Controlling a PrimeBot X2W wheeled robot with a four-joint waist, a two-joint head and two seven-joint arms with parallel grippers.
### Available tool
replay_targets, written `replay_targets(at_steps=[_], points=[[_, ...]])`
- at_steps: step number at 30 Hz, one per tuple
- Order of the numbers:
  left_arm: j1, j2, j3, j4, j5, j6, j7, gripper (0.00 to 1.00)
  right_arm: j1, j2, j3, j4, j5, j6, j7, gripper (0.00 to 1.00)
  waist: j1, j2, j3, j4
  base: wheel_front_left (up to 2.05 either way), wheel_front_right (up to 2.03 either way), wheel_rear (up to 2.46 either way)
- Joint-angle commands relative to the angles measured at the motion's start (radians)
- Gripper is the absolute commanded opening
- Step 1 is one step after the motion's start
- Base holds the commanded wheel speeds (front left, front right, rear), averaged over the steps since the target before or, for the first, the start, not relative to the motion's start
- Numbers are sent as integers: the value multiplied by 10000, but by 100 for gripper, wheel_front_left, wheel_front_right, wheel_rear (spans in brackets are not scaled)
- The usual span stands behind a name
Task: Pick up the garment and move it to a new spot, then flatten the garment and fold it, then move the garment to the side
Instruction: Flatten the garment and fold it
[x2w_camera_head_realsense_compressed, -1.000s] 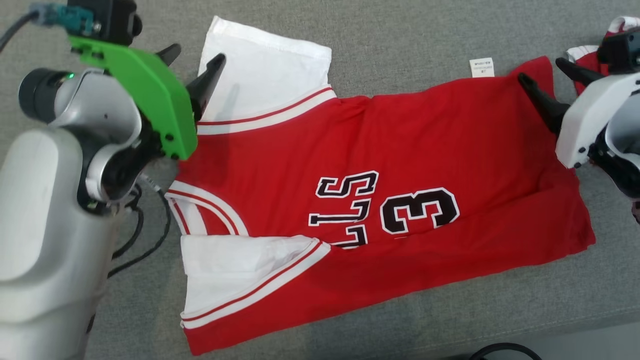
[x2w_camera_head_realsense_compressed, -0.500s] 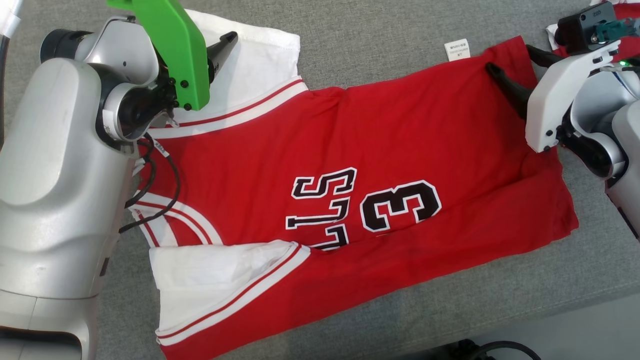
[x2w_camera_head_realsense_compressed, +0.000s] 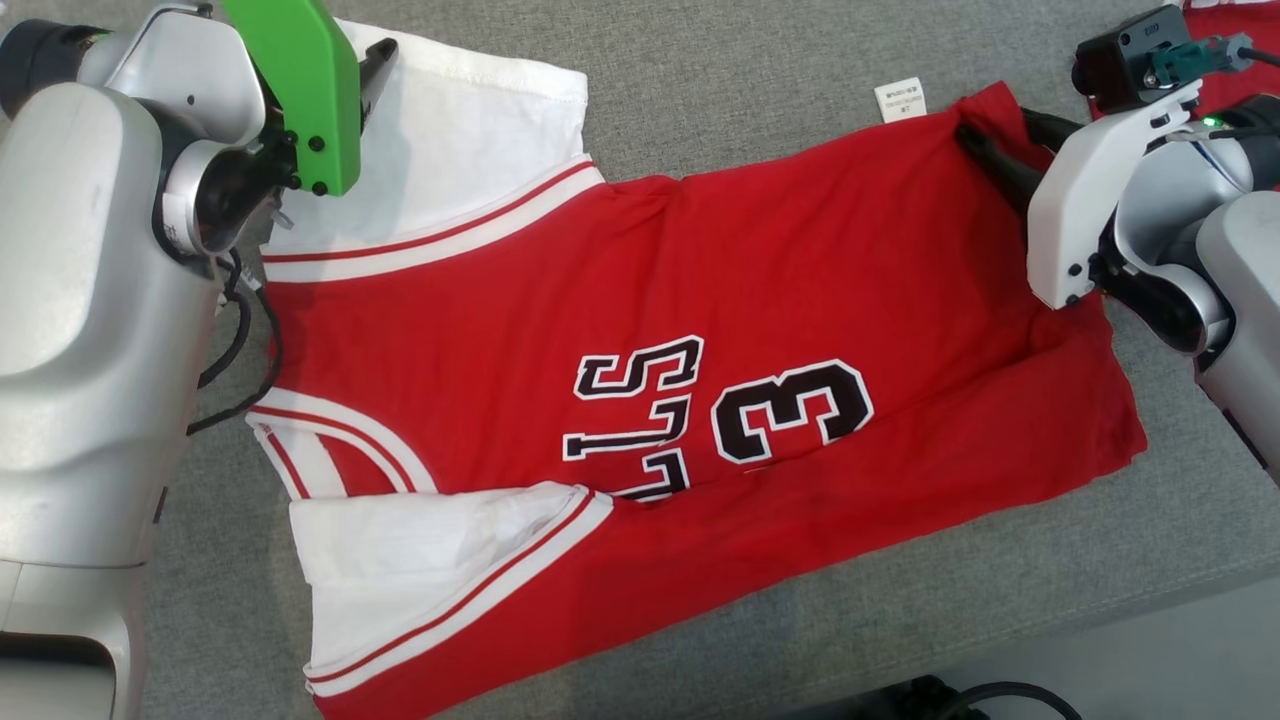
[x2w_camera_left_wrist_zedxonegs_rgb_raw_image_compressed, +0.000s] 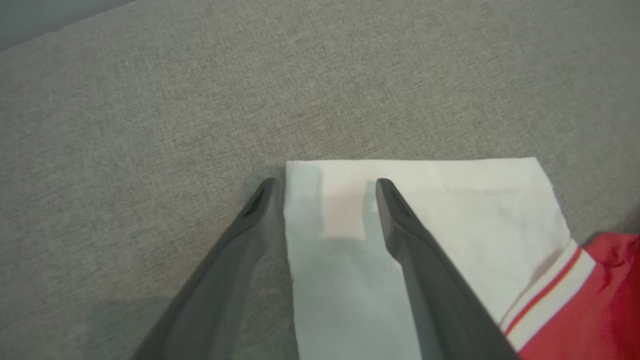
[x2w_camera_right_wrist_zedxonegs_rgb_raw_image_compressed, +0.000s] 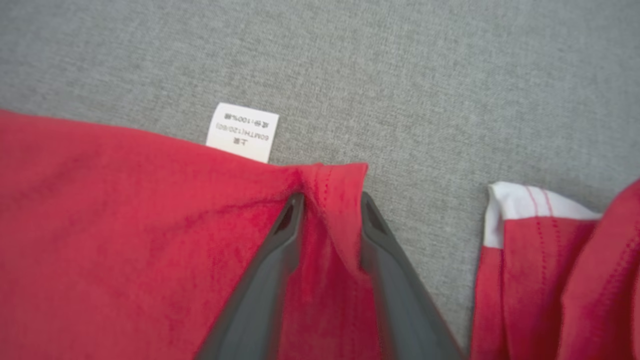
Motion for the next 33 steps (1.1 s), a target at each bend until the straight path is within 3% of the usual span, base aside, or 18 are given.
replay_targets(at_steps=[1,8,10,11,12,13,24,33], points=[[-194,122,-63,179,156,-43,-104,100,-107,12,205,89,78,0,-29,49,-1,0,69,-30,0,0,0],[-312,250,-78,737,258,5,-322,100,-286,26,498,178,208,0,-103,47,-1,0,143,-132,0,0,0],[-271,159,-19,923,105,27,-351,100,-342,8,575,208,258,0,-125,34,-1,0,133,-146,0,0,0],[-237,111,3,992,23,-13,-366,61,-363,-11,606,227,276,-1,-166,23,-1,0,126,-147,0,0,0],[-191,63,19,1040,-63,-55,-393,30,-373,-24,568,280,314,-4,-217,0,-1,0,113,-143,0,0,0],[-128,2,61,1078,-168,-94,-443,0,-369,-20,510,353,362,-10,-267,0,-1,0,93,-133,0,0,0],[80,-159,466,790,-835,-292,-1211,0,-355,36,357,753,88,-10,-859,0,-1,0,-224,78,0,0,0],[1885,51,709,-2132,-1990,-476,-1421,0,752,-417,548,629,-133,-9,-1816,0,-1,0,-1286,437,0,0,0]])
